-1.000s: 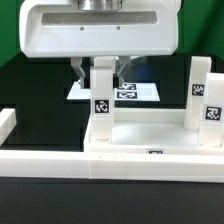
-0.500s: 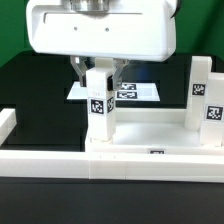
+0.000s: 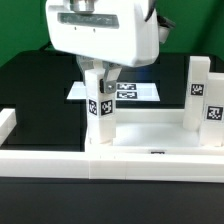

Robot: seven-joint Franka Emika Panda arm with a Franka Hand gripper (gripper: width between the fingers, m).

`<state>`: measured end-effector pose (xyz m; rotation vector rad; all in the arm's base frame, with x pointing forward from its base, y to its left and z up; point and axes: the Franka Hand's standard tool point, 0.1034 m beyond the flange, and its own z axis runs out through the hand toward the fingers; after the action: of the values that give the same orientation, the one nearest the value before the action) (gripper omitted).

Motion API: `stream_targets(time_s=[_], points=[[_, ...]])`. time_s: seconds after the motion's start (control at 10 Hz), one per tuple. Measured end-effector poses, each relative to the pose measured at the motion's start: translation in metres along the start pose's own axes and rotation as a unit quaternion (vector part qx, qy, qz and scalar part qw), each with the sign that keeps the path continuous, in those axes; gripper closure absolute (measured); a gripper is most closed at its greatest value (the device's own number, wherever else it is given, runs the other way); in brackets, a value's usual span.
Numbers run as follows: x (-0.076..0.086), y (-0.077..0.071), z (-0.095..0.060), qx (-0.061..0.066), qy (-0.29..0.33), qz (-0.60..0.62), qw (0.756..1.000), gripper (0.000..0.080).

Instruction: Assemble desk

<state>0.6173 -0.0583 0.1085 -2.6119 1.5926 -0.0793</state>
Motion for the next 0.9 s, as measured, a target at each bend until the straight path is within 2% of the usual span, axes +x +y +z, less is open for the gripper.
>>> stream_targets(time_s=[0.3,0.4,0.5,0.6,0.7,0.8,0.9], points=[[-0.0007,-0.0023,-0.0001,0.003,0.002,0.085,0.996,0.0511],[-0.0007,-0.0023,0.0,0.003,0.002,0.079,0.997,0.0511],[-0.0011,-0.0025,0.0002,0.003,0.002,0.074,0.997,0.0429],[-0.0011,-0.0025,0.0002,0.003,0.002,0.056,0.998,0.0292],[-0.001,-0.0029,-0.0002,0.002,0.002,0.032,0.999,0.0292],[-0.0024,-0.0038,-0.0001,0.002,0.002,-0.016,1.0,0.018],[-0.0049,-0.0052,0.0004,0.0,0.003,-0.053,0.999,0.0159]])
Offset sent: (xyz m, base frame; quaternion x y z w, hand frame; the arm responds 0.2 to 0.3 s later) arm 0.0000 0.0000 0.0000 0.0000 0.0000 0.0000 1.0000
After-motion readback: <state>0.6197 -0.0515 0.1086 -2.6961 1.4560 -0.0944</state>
